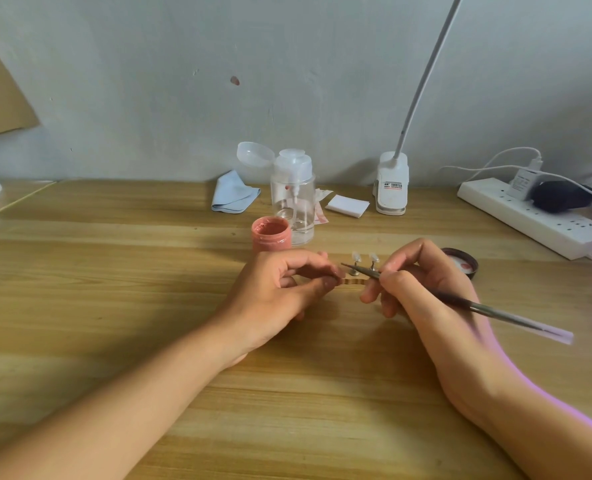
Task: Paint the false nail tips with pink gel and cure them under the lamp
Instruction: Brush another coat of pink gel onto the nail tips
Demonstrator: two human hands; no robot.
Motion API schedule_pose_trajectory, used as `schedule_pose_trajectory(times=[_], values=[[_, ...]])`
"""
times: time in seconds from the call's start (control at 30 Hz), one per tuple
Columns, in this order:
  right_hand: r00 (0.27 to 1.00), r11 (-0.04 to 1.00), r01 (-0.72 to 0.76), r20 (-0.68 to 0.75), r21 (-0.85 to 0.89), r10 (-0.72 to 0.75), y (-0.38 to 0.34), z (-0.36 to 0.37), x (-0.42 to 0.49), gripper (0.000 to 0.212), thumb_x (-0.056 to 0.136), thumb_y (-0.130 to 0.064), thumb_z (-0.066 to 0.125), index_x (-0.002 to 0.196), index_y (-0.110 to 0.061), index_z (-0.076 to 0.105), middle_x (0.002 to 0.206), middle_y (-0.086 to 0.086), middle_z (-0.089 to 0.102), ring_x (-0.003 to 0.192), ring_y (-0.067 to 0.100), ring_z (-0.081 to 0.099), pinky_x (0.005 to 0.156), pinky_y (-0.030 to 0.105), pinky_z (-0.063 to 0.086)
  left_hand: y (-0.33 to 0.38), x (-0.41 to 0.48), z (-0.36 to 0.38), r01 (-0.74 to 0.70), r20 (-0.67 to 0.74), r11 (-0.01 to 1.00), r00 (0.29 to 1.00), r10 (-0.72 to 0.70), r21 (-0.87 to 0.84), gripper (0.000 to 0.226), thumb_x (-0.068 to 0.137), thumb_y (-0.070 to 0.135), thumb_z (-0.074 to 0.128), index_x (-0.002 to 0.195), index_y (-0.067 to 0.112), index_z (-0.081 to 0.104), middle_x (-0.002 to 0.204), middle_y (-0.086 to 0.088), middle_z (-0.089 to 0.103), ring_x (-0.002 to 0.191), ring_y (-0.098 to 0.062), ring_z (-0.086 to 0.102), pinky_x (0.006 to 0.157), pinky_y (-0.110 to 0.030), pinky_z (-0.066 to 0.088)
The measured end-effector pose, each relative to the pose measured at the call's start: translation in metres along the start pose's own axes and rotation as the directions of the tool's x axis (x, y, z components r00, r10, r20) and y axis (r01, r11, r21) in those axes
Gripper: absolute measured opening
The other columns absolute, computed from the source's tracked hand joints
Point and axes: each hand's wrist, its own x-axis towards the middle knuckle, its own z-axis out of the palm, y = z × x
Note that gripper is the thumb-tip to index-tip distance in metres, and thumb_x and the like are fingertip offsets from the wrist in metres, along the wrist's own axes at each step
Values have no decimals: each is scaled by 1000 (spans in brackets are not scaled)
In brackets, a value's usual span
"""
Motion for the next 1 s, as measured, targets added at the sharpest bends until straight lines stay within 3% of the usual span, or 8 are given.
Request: schedule_pose_trajectory(times=[0.13, 0.23, 0.37, 0.5, 1.0], values=[[1000, 1000, 0, -19, 27, 0, 1, -1, 1, 17, 92, 7, 51, 83, -6, 51, 69, 14, 70, 56, 12, 55, 55, 21, 46, 0, 0, 0, -19, 2, 1000, 1000, 19, -4, 21, 88, 8, 72, 83, 27, 77, 104, 11, 76, 108, 4, 64, 47, -15, 42], [1000, 1000, -15, 17, 12, 15, 1, -1, 1, 19, 91, 8, 51, 82, -8, 51, 69, 13, 71, 56, 11, 57, 57, 22, 47, -1, 1, -1, -16, -22, 1000, 1000, 17, 21, 21, 88, 10, 73, 82, 30, 78, 107, 12, 74, 93, -12, 66, 48, -17, 42], [1000, 1000, -14, 2, 8, 14, 2, -1, 2, 20, 91, 8, 51, 80, -9, 51, 68, 13, 71, 55, 10, 56, 57, 21, 47, -2, 0, 0, -24, -10, 1000, 1000, 24, 11, 19, 88, 9, 72, 82, 26, 78, 106, 12, 75, 96, -4, 67, 47, -16, 41], [999, 1000, -21, 43, -6, 21, 2, 0, 2, 17, 91, 7, 52, 83, -8, 51, 71, 12, 73, 56, 12, 55, 58, 23, 47, -2, 0, 0, 1, -17, 1000, 1000, 0, 31, 17, 88, 12, 73, 85, 28, 78, 108, 21, 72, 79, -21, 58, 47, -16, 42], [1000, 1000, -13, 7, -6, 13, 3, -1, 1, 15, 92, 2, 53, 82, -8, 51, 70, 13, 72, 57, 12, 54, 56, 21, 46, -1, 0, -1, -46, 12, 998, 999, 45, 45, 19, 90, 10, 70, 83, 28, 76, 104, 16, 73, 76, -19, 56, 47, -15, 41]])
